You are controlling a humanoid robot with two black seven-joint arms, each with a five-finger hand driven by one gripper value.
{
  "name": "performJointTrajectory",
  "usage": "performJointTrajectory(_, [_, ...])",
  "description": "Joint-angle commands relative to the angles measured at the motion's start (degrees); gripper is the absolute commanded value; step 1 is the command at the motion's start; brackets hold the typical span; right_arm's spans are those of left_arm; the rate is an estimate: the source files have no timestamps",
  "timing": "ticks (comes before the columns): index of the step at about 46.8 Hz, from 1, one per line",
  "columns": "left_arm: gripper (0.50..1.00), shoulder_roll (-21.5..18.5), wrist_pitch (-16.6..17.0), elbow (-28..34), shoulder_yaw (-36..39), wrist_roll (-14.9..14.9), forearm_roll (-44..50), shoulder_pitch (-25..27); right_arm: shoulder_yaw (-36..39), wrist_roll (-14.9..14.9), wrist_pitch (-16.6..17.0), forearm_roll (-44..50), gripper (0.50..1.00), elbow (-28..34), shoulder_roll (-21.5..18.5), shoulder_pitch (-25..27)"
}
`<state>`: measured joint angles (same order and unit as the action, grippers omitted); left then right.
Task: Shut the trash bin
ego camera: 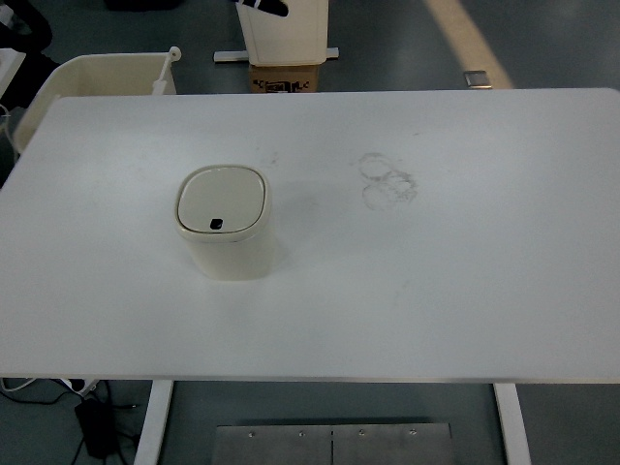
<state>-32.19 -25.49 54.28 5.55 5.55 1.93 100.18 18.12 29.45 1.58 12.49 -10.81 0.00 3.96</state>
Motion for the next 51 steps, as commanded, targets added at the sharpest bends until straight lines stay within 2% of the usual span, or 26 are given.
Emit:
performJointTrajectory(1, [1.000, 0.46, 0.26, -3.74, -7.20, -2.37, 0.01, -4.54, -0.01, 0.00, 0.00, -0.01, 0.991, 0.00, 0.00, 0.00])
performJointTrajectory(4, [1.000, 0.64, 0.96, -5.94, -13.35, -4.22, 0.01, -8.15, -0.01, 0.00, 0.00, 0.08, 0.991, 0.00, 0.00, 0.00])
performJointTrajectory(10, [1.000, 1.96, 3.25, -7.87, -22.68, -5.02, 0.01, -12.63, -0.01, 0.00, 0.00, -0.01, 0.991, 0.00, 0.00, 0.00])
performJointTrajectory(19, [1.000, 1.69, 3.25, -11.56, -30.42, -5.28, 0.18, -19.40, -0.01, 0.00, 0.00, -0.01, 0.991, 0.00, 0.00, 0.17])
performJointTrajectory(26, [1.000, 0.55, 3.16, -15.87, -36.22, -8.62, 1.23, -25.99, -0.10, 0.00, 0.00, -0.01, 0.991, -0.09, 0.00, 0.26])
performJointTrajectory(30, [1.000, -0.59, 2.99, -17.02, -38.94, -10.64, 3.78, -30.56, -0.10, 0.00, 0.00, -0.01, 0.991, -0.09, 0.00, 0.26])
performJointTrajectory(42, [1.000, -2.79, 2.81, -17.10, -45.01, -11.78, 13.80, -46.20, -0.10, 0.00, 0.00, -0.01, 0.991, -0.18, 0.00, 0.35])
performJointTrajectory(51, [1.000, -2.00, 2.73, -18.33, -47.04, -16.18, 14.24, -54.29, -0.10, 0.00, 0.09, -0.01, 0.991, -0.18, 0.00, 0.35])
